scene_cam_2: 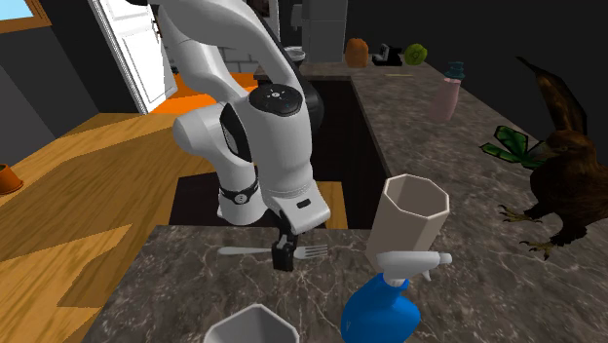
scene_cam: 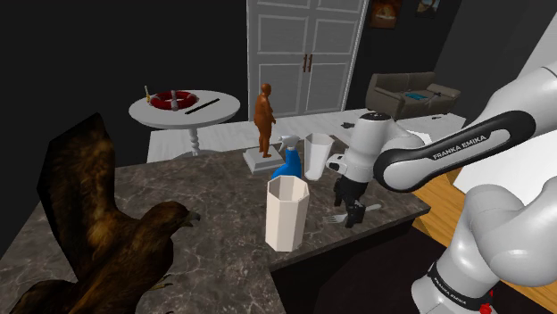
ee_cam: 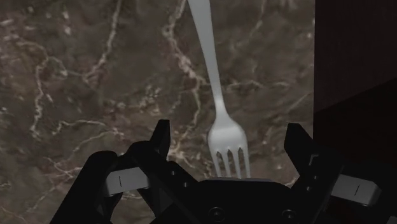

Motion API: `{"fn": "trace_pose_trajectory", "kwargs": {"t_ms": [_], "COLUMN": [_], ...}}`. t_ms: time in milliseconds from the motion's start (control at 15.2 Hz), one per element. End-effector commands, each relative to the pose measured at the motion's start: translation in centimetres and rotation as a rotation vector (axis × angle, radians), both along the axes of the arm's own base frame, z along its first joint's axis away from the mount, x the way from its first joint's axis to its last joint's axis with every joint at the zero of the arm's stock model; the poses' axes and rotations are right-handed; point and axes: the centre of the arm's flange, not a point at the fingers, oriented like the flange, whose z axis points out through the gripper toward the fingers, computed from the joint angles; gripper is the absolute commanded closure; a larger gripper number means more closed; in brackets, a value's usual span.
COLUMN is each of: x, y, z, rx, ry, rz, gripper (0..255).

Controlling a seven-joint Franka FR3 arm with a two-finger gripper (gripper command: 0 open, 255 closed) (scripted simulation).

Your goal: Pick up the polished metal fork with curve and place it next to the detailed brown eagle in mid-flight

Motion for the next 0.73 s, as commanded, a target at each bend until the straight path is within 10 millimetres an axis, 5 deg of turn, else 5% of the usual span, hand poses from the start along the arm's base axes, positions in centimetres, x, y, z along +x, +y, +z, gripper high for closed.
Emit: {"fn": "trace_pose_trajectory", "kwargs": {"t_ms": [0, 66, 132, 660], "x": [0.00, 0.00, 0.00, -0.01], "y": [0.00, 0.00, 0.00, -0.12], "z": [-0.01, 0.00, 0.00, 0.10], "rx": [0.000, 0.000, 0.000, 0.000], "ry": [0.000, 0.000, 0.000, 0.000], "rz": [0.000, 0.000, 0.000, 0.000], "gripper": [0, 0, 255, 255]}}
